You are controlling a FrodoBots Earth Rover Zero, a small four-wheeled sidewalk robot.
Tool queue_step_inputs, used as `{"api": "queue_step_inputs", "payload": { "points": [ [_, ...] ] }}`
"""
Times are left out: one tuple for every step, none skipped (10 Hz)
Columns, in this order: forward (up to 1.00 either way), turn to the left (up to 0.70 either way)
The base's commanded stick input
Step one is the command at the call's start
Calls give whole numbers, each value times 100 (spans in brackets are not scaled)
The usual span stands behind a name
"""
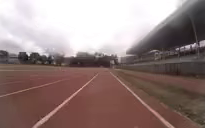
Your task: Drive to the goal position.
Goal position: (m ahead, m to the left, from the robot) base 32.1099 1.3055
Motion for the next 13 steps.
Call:
{"api": "queue_step_inputs", "payload": {
  "points": [
    [70,0],
    [70,0],
    [70,0],
    [70,0],
    [70,0],
    [70,0],
    [70,0],
    [70,-4],
    [70,-8],
    [70,-24],
    [70,-24],
    [70,-15],
    [70,-3]
  ]
}}
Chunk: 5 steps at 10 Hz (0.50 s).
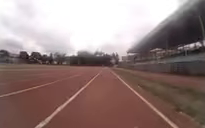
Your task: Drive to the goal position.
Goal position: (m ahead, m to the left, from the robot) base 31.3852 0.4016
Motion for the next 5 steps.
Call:
{"api": "queue_step_inputs", "payload": {
  "points": [
    [70,0],
    [70,0],
    [70,0],
    [70,0],
    [70,0]
  ]
}}
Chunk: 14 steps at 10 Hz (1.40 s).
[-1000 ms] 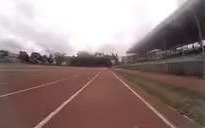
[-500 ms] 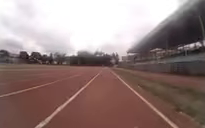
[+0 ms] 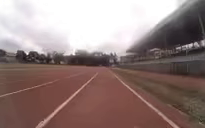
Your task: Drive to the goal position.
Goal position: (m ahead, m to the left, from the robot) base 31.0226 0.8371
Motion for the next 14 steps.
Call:
{"api": "queue_step_inputs", "payload": {
  "points": [
    [70,0],
    [70,0],
    [70,0],
    [70,0],
    [70,0],
    [70,0],
    [70,0],
    [70,-15],
    [70,-20],
    [70,-23],
    [70,-23],
    [70,-23],
    [70,-23],
    [70,0]
  ]
}}
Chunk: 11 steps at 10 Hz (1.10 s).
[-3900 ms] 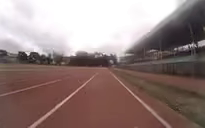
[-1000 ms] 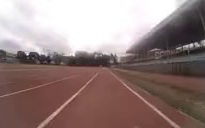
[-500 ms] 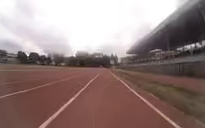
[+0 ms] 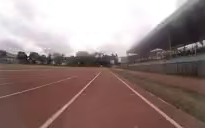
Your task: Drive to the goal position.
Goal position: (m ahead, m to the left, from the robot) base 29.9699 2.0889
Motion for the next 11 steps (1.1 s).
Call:
{"api": "queue_step_inputs", "payload": {
  "points": [
    [70,0],
    [70,0],
    [70,0],
    [70,0],
    [70,0],
    [70,0],
    [70,0],
    [70,0],
    [70,0],
    [70,0],
    [70,0]
  ]
}}
